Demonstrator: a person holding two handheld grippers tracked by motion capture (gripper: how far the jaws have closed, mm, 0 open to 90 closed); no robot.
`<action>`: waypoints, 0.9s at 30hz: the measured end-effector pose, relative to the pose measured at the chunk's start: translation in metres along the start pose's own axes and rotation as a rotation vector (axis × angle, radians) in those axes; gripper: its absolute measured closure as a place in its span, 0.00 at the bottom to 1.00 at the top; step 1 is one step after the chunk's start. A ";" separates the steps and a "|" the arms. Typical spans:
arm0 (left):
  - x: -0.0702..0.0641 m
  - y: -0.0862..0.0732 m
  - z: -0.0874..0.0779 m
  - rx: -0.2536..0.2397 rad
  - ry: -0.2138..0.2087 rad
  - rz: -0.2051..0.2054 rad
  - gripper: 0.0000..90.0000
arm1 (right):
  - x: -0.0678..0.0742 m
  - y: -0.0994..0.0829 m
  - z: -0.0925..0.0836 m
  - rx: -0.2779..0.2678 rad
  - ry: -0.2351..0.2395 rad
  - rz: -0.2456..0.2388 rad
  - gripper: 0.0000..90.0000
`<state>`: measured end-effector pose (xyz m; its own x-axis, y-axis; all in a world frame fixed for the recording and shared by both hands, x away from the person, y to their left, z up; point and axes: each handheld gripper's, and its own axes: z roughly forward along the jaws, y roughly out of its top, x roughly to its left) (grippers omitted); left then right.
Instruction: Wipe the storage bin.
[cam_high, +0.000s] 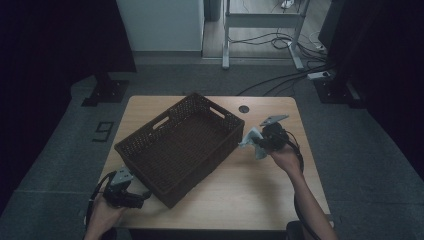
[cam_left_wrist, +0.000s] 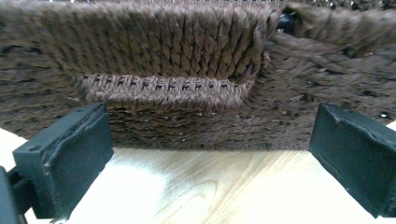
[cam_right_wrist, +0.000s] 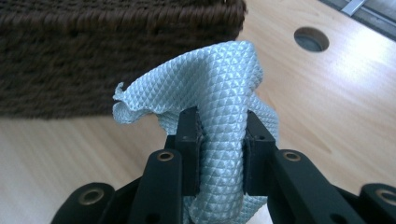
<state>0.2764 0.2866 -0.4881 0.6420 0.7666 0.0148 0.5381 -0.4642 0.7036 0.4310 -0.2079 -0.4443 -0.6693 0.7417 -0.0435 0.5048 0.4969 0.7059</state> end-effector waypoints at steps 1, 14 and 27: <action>-0.001 0.000 0.003 -0.004 -0.002 0.003 0.00 | -0.001 0.006 0.006 -0.002 -0.001 0.002 0.79; -0.002 0.001 0.010 -0.036 -0.030 0.008 0.00 | -0.009 0.020 0.033 0.010 -0.028 -0.001 0.78; -0.003 -0.001 0.010 -0.055 -0.022 0.012 0.00 | 0.006 0.022 0.041 -0.008 -0.008 -0.050 0.79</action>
<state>0.2796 0.2800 -0.4961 0.6606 0.7507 0.0080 0.4996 -0.4476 0.7416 0.4605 -0.1742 -0.4585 -0.6893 0.7195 -0.0846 0.4664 0.5301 0.7081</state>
